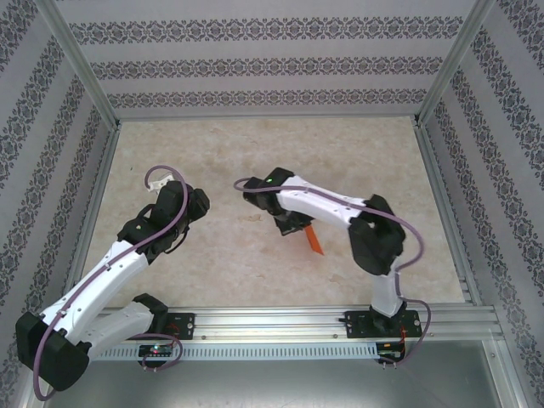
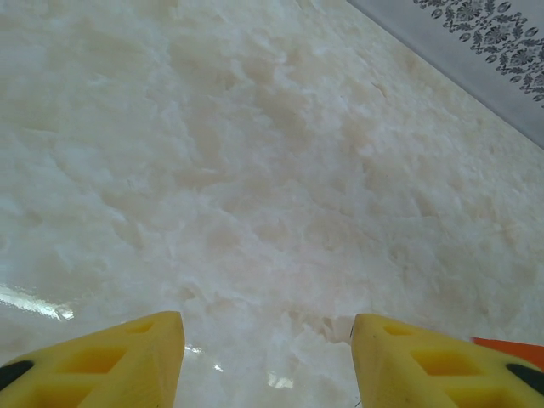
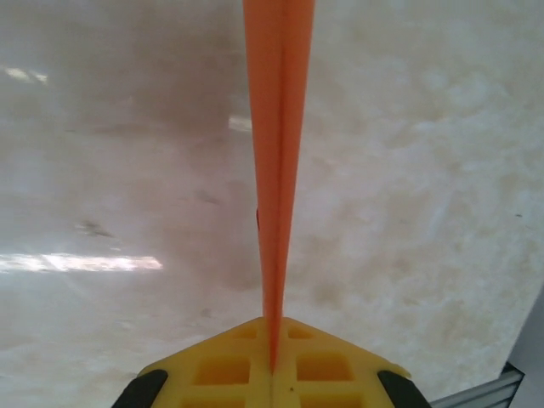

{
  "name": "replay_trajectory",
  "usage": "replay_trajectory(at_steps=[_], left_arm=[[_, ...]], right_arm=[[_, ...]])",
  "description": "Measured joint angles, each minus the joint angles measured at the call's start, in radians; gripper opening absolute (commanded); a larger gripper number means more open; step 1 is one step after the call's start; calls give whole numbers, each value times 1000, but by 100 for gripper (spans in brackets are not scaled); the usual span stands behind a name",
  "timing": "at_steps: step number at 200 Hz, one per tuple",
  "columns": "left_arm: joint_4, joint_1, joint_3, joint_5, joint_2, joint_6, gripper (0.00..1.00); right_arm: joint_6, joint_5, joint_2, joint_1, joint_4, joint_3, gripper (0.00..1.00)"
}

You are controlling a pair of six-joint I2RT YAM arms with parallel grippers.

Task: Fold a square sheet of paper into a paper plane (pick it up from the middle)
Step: Turn over the paper at the center of the table, then rotate the paper at the center of the table.

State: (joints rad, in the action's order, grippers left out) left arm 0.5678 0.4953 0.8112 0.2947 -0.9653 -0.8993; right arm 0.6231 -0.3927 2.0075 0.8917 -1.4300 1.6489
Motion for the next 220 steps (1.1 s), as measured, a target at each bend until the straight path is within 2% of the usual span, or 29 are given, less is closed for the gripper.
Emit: replay_trajectory(at_steps=[14,26,39,55,68,79,89,103,125,145,163,192,204,220], left_arm=[[5,-5,0,1,2,0,57],[10,-6,0,3,5,0,57],[19,-8,0,3,13,2,58],[31,-13,-2,2,28,5,59],[35,-15,-2,0,39,8,59],[39,-18,-2,0,45,9,60],[43,-18,-2,-4,48,9,60],[43,-18,-2,-12,50,9,60],[31,-18,-16,-59,46,17,59],[-17,-20,-28,-156,-2,36,56],[-84,-22,-26,-274,-112,53,51],[-160,-2,10,-468,-359,80,46],[-164,21,42,-516,-447,91,41],[-169,51,85,-557,-544,98,41]], right_arm=[[6,41,84,23,12,72,13],[10,85,143,36,29,131,14],[14,139,186,47,63,183,21],[12,216,198,55,123,200,28],[14,282,193,56,180,196,29],[21,329,175,56,249,168,36],[28,367,134,55,328,106,41],[47,426,39,46,436,-14,41],[85,476,-181,-5,605,-232,45],[112,478,-381,-86,751,-410,48],[132,505,-501,-179,892,-566,49],[157,601,-517,-301,1078,-769,51],[161,652,-490,-330,1118,-812,51],[160,704,-446,-348,1160,-818,52]])
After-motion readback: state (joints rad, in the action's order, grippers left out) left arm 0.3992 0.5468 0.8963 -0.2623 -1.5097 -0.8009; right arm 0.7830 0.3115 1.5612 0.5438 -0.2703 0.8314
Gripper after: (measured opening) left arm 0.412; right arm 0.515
